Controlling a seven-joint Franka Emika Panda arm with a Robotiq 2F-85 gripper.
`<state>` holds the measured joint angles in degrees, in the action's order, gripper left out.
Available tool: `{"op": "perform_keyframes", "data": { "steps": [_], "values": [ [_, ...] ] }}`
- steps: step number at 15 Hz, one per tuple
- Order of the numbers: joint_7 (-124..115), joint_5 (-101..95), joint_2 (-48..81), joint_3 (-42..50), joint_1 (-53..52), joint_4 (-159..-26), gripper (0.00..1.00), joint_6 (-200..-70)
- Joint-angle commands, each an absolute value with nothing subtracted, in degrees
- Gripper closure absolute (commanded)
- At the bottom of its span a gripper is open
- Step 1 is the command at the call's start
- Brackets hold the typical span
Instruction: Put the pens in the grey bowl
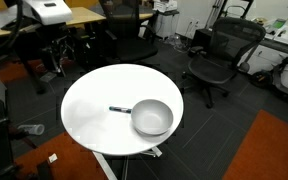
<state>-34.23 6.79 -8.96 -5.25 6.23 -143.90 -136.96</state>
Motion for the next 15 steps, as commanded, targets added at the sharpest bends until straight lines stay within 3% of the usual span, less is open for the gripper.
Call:
{"op": "perform_keyframes", "data": {
  "steps": [1, 15],
  "values": [
    [-39.02, 5.72, -1.32, -3.87, 5.25, -138.28, 0.0, -139.22],
    [-45.76, 0.61, 17.09, 4.79, 0.64, -125.88, 0.0, -143.98]
  ]
}}
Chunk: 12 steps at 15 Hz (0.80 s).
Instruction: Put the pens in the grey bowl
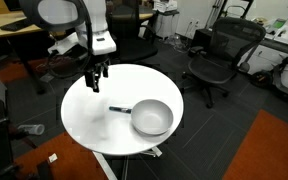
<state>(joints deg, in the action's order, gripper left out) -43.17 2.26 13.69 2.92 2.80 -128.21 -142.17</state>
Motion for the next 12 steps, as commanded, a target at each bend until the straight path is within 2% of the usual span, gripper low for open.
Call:
{"op": "perform_keyframes", "data": {
  "steps": [1, 12],
  "values": [
    [-45.89, 0.28, 18.0, 5.38, 0.14, -125.49, 0.0, -144.42],
    [-43.41, 1.03, 28.29, 9.65, -0.92, -117.98, 0.0, -146.21]
  ]
}}
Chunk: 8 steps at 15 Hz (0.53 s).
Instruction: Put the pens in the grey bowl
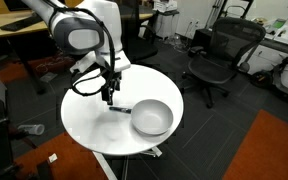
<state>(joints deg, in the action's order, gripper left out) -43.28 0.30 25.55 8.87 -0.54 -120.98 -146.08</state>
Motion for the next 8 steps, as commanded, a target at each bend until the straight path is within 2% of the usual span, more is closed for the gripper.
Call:
{"op": "perform_keyframes", "data": {
  "steps": [1, 8],
  "values": [
    [-43.04, 1.51, 29.19, 9.54, -0.64, -117.16, 0.0, -146.02],
    [-41.55, 3.61, 34.84, 9.72, 1.01, -111.05, 0.0, -144.29]
  ]
}}
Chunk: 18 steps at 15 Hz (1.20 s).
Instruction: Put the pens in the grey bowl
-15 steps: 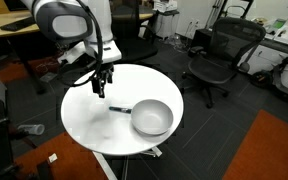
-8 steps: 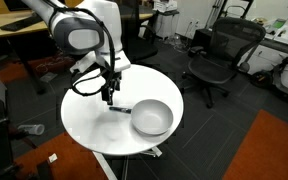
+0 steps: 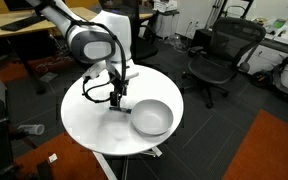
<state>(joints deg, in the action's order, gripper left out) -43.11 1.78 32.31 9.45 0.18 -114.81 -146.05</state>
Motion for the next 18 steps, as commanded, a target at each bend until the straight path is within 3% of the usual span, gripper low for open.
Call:
{"op": "perform_keyframes", "data": {
  "steps": [1, 9, 10, 11, 18],
  "values": [
    [-41.56, 3.74, 35.59, 9.91, 1.18, -110.25, 0.0, -144.16],
    [-41.62, 5.29, 39.65, 10.12, 1.98, -106.96, 0.0, -143.27],
    [-41.68, 5.22, 39.94, 10.24, 1.93, -106.66, 0.08, -143.08],
    [-41.86, 5.12, 40.21, 10.43, 1.82, -106.47, 0.28, -143.08],
    [-42.22, 5.11, 41.18, 10.9, 1.71, -105.5, 0.8, -142.32]
  ]
}}
